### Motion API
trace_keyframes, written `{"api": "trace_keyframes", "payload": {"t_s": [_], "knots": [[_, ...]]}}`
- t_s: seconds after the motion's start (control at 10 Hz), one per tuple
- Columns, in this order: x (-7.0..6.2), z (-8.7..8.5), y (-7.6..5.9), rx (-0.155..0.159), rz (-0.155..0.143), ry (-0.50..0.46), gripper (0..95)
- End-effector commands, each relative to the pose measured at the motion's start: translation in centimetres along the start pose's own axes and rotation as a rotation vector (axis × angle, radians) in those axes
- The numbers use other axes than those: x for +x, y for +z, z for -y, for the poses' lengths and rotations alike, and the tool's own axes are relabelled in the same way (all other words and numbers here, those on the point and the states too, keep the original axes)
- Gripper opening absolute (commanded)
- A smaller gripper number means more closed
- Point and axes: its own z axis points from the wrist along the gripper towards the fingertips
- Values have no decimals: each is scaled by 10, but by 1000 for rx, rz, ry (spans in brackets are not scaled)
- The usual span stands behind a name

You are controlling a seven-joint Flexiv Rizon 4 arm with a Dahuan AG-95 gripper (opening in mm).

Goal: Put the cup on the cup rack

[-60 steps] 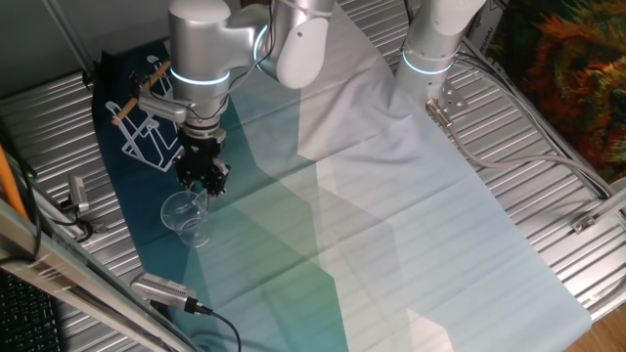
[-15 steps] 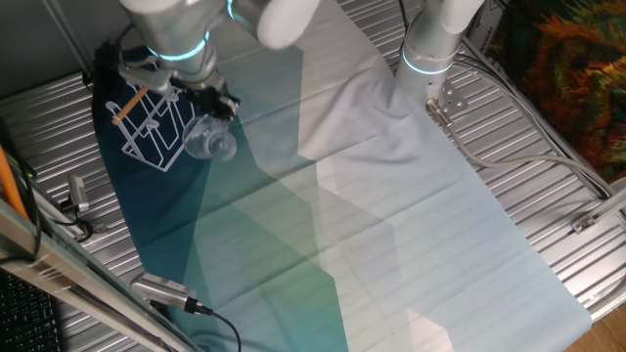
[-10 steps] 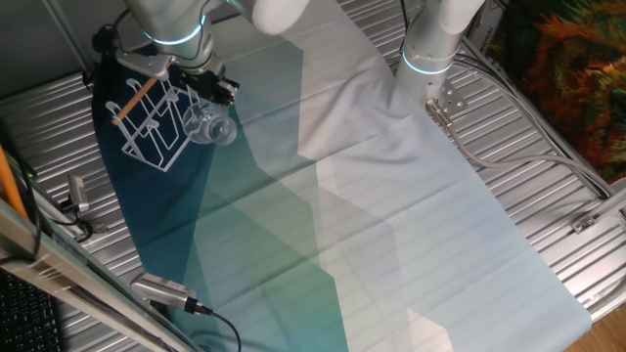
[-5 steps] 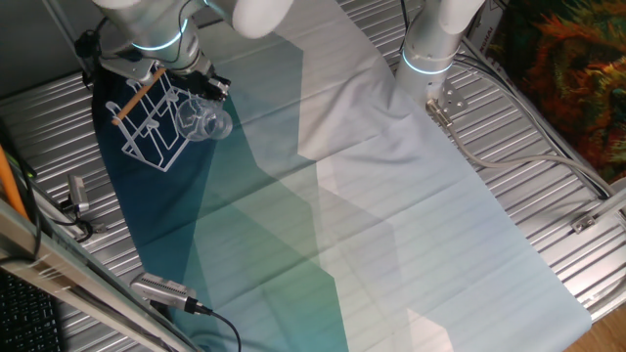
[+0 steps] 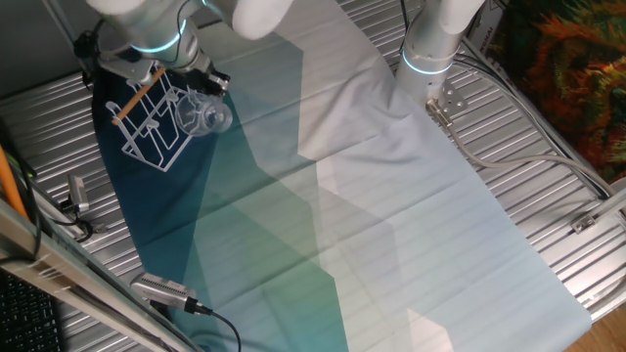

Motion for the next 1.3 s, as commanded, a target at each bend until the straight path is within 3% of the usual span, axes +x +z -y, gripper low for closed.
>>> {"api": "trace_keyframes", "payload": {"t_s": [0.1, 0.6, 1.3], "knots": [[2, 1, 0, 14, -28, -3, 0], [10, 3, -2, 14, -34, -5, 0], [19, 24, -25, 7, -41, -16, 0]]}}
